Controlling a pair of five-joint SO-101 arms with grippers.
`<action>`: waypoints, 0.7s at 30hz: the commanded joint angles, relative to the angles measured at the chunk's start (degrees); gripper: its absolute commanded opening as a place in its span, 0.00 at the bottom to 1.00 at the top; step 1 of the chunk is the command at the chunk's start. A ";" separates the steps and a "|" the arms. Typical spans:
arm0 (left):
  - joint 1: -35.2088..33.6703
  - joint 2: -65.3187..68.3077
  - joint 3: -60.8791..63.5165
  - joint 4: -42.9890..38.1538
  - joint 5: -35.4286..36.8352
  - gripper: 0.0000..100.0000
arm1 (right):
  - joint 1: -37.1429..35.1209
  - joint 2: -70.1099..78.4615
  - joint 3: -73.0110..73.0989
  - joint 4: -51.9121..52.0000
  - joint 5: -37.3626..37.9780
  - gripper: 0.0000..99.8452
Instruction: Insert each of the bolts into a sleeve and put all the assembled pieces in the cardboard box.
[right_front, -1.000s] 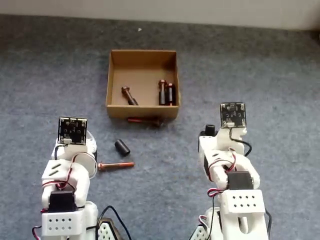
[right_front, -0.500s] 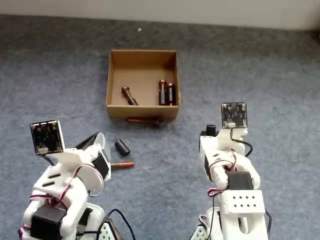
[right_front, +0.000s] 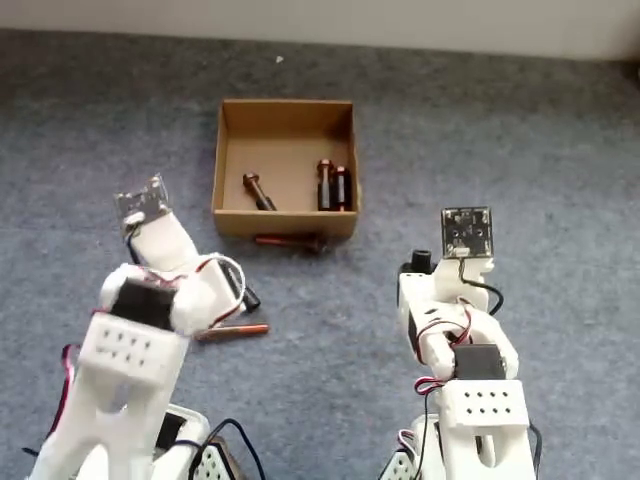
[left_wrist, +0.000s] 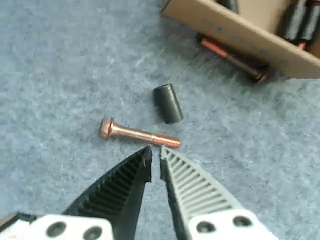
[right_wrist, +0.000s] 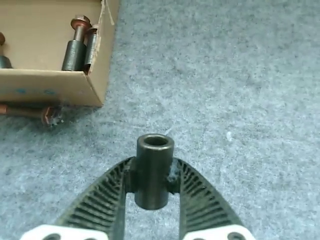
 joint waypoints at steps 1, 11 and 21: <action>0.40 9.54 -3.21 0.26 3.43 0.19 | 0.40 -1.45 -0.75 -1.63 -0.26 0.00; 0.04 14.90 -2.95 0.26 3.78 0.20 | 0.48 -1.45 -0.75 -1.63 -0.09 0.00; 0.04 14.99 3.74 -7.47 3.60 0.20 | 0.48 -1.45 -0.66 -1.63 0.00 0.00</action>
